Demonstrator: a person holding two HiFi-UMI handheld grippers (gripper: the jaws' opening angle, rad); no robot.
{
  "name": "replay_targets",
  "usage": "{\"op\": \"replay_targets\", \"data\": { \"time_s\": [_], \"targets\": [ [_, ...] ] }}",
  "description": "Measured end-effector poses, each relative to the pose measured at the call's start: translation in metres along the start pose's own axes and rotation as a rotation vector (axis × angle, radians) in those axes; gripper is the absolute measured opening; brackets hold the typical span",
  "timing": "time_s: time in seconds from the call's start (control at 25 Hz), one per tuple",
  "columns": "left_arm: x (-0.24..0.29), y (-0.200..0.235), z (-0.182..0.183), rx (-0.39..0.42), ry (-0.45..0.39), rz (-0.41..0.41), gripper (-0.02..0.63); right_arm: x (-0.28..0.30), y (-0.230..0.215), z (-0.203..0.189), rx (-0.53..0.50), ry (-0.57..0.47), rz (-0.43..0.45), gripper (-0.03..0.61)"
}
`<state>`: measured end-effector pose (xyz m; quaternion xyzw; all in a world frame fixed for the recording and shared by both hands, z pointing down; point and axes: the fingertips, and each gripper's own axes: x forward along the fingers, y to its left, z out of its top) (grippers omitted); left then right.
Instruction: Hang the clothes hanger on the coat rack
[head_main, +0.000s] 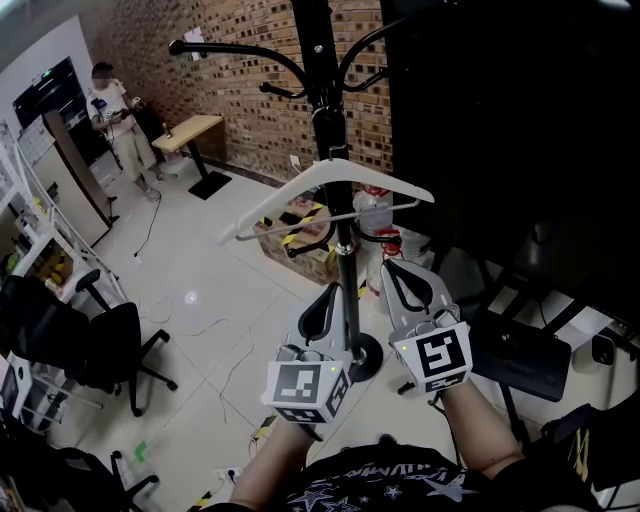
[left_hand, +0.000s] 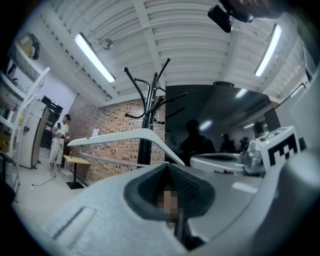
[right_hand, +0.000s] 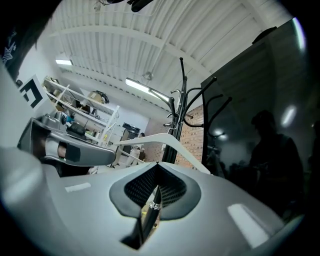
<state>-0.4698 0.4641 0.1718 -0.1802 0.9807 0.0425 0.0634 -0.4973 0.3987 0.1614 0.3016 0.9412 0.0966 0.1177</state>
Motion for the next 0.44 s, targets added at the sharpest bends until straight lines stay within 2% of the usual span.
{"op": "replay_targets", "data": {
  "time_s": [0.44],
  "targets": [
    [0.004, 0.007, -0.008, -0.011, 0.019, 0.026, 0.005, -0.003, -0.002, -0.029, 0.067, 0.08, 0.022, 0.006]
  ]
}}
